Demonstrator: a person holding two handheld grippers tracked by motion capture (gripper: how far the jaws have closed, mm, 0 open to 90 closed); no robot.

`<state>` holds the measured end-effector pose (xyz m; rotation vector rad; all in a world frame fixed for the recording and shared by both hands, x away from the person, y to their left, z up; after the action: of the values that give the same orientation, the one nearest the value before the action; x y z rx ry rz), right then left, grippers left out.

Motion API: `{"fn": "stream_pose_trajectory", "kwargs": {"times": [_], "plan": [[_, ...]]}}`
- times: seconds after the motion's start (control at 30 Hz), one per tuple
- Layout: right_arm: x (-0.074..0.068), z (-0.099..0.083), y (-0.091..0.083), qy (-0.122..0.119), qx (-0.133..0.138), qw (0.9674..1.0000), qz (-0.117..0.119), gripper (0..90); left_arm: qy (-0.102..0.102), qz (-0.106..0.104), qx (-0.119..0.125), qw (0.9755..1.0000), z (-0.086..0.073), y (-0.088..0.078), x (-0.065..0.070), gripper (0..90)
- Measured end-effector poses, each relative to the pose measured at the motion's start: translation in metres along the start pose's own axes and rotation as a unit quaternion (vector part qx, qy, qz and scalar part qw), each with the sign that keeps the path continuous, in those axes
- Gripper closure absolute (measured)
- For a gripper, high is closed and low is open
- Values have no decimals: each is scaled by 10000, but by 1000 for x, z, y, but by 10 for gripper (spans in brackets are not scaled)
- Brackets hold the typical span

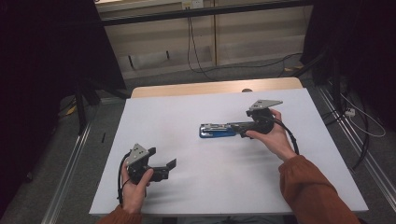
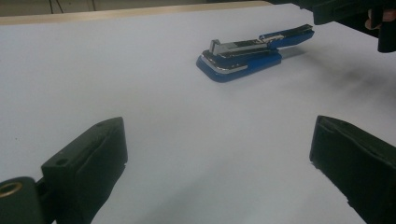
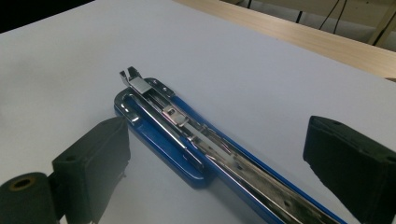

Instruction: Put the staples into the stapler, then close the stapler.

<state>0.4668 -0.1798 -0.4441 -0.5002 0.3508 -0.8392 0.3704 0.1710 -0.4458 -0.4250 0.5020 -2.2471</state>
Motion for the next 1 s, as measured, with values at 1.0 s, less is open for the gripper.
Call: {"fn": "stream_pose_trajectory", "kwargs": {"times": [1.0], "plan": [[6, -38, -50, 182, 535, 9974, -436, 119, 35, -3, -48, 10000, 0, 3, 0, 40]]}}
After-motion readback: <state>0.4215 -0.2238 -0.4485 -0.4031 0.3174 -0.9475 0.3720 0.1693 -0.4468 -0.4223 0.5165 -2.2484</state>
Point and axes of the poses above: each handheld gripper's, and its own axes: y roughly forward along the jaws, z roughly out of its top, x roughly to its right, the point moved 5 cm from there along y, roughly forward along the jaws, and after that the axes turned 2 degrees about -x, right-handed, at the moved point
